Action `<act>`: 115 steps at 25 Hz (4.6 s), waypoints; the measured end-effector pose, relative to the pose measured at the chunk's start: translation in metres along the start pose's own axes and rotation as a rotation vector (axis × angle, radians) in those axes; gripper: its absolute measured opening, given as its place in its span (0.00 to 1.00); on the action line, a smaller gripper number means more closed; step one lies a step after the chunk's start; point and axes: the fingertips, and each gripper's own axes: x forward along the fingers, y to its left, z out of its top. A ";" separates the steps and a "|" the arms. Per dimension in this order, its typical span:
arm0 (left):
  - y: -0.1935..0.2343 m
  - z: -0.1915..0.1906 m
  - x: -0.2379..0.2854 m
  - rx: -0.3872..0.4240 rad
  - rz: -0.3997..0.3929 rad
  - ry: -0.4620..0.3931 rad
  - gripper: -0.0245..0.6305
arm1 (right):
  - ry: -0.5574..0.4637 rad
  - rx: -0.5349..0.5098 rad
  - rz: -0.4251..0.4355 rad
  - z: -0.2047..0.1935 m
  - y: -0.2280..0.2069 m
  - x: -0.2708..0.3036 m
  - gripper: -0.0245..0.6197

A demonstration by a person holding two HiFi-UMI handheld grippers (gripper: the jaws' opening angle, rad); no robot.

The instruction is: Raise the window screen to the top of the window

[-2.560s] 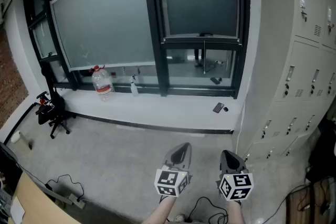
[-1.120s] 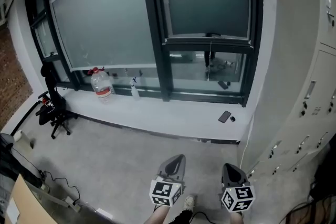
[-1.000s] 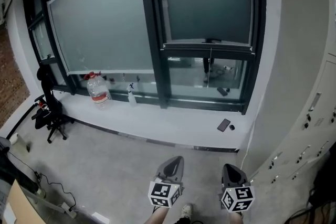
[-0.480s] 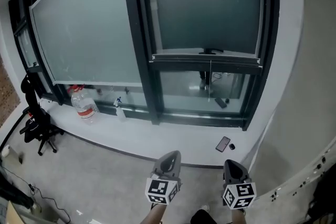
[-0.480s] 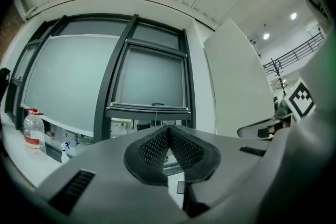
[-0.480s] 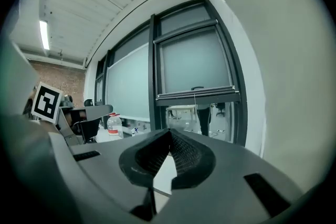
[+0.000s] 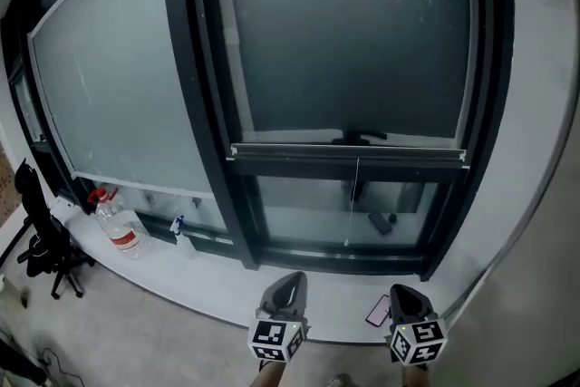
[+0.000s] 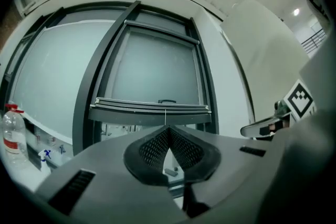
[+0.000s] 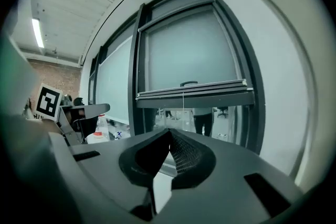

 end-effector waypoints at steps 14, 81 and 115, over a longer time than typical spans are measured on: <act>0.047 0.007 0.182 0.152 -0.069 0.005 0.04 | -0.095 -0.068 -0.004 0.071 -0.071 0.162 0.05; 0.157 0.009 0.330 1.188 -0.625 1.025 0.07 | 0.806 -1.157 0.434 0.135 -0.156 0.305 0.06; 0.160 0.500 0.397 1.566 0.129 0.290 0.07 | 0.133 -1.550 -0.287 0.615 -0.151 0.253 0.07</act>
